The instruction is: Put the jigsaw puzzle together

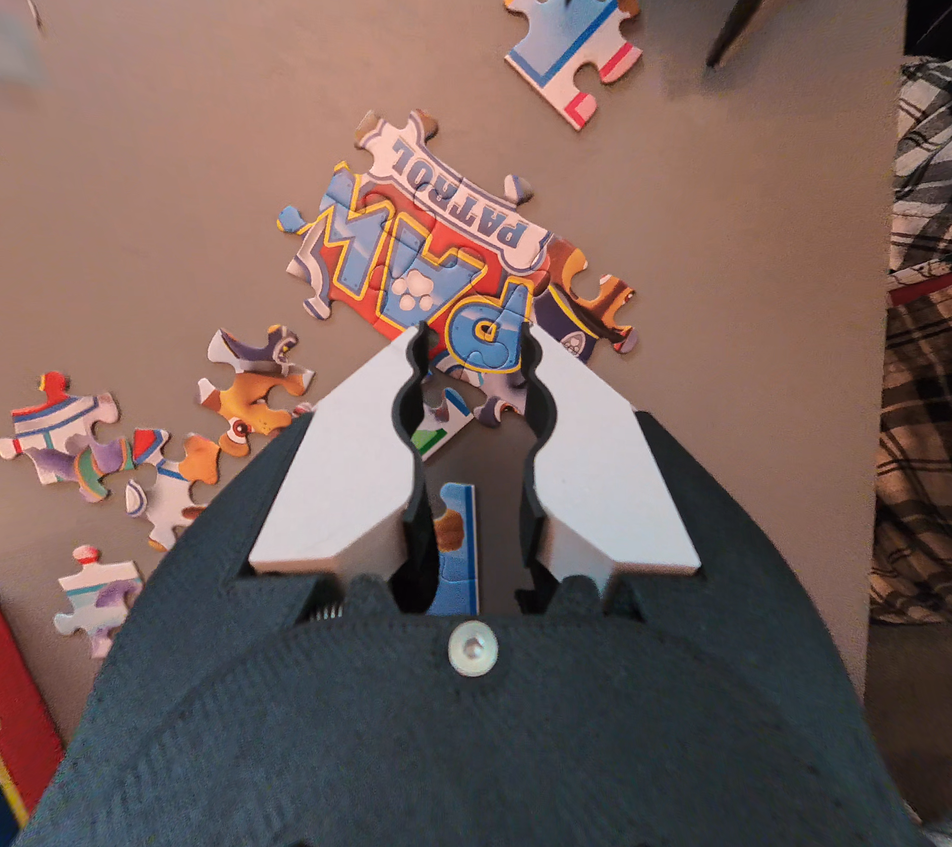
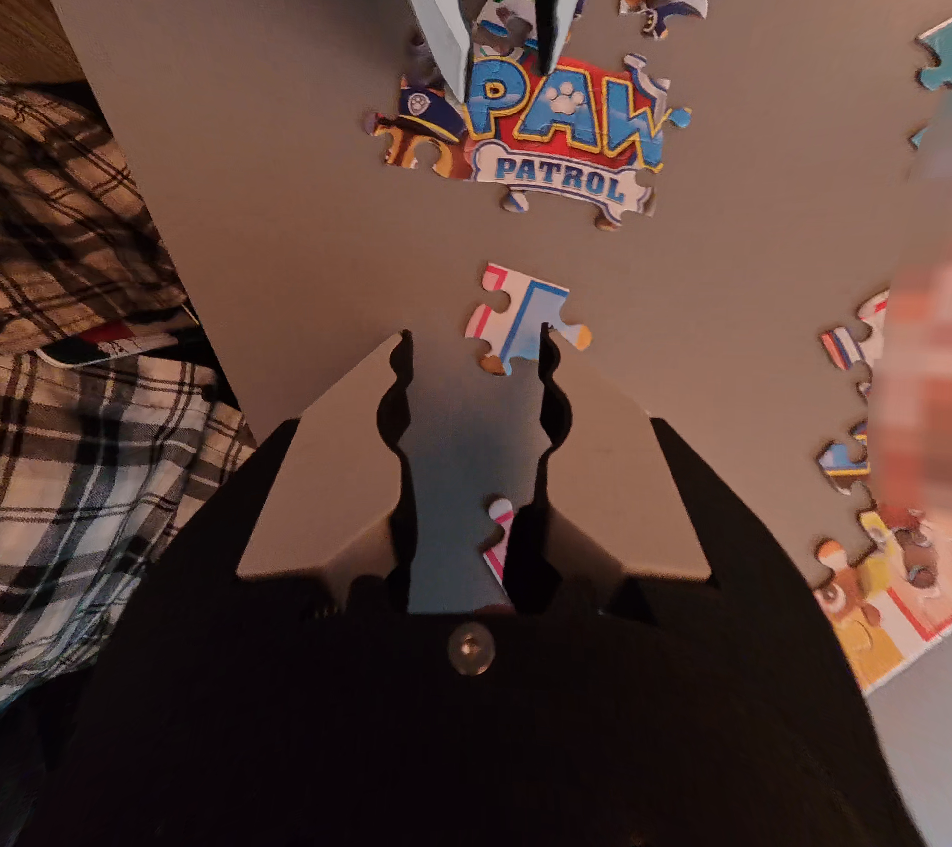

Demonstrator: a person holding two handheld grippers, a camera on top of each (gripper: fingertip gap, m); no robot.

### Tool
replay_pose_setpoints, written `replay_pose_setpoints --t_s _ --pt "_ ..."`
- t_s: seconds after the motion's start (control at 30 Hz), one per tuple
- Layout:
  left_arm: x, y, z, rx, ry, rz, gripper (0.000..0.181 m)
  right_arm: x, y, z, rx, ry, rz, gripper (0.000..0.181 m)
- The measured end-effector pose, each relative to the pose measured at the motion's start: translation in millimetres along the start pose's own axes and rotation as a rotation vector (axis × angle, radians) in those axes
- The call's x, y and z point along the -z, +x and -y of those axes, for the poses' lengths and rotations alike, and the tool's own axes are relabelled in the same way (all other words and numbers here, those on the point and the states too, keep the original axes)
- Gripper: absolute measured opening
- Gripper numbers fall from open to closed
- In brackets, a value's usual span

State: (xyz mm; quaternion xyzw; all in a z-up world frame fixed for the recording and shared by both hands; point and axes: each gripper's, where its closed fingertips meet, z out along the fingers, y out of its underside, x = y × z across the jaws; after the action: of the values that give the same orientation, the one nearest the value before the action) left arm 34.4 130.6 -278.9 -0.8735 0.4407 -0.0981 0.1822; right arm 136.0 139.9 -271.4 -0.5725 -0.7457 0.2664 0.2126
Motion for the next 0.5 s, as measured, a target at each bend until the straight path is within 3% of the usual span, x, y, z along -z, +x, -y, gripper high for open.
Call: replay_pose_setpoints --t_s 0.13,0.5 --pt "-2.7 -4.4 6.9 -0.019 -0.008 -0.009 0.035 -5.0 -17.9 -1.7 0.043 -0.007 0.041 0.037" --pt "-17.4 -9.1 42.5 -0.139 -0.035 -0.06 0.032 -3.6 -52.0 3.7 0.083 0.036 0.088 0.043"
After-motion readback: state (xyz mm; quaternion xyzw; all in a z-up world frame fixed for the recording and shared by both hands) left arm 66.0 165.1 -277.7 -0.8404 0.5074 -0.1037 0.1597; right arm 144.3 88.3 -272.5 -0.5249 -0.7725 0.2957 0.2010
